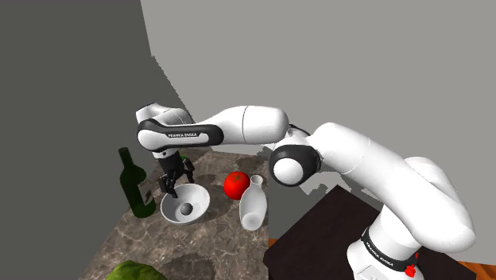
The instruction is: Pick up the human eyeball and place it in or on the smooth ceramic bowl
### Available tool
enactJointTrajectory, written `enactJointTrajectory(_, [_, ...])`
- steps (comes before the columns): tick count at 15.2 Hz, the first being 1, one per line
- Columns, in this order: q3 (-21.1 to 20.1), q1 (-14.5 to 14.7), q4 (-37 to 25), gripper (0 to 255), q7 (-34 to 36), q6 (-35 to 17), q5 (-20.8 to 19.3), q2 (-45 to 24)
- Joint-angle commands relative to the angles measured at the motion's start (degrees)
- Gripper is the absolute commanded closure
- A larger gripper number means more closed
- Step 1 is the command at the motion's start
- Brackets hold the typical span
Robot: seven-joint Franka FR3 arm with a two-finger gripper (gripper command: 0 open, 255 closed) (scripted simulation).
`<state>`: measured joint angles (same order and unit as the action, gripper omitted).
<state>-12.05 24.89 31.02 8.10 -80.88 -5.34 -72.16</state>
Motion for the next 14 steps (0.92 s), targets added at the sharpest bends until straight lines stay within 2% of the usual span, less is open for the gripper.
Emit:
enactJointTrajectory(1, [0.0,0.0,0.0,0,0.0,0.0,0.0,0.0])
enactJointTrajectory(3, [1.9,2.7,11.2,0,-2.1,-8.7,-4.6,4.4])
enactJointTrajectory(7, [6.0,9.1,23.2,0,-4.0,-22.1,-14.7,6.4])
enactJointTrajectory(14, [6.3,8.4,26.4,0,-3.5,-26.2,-15.5,5.6])
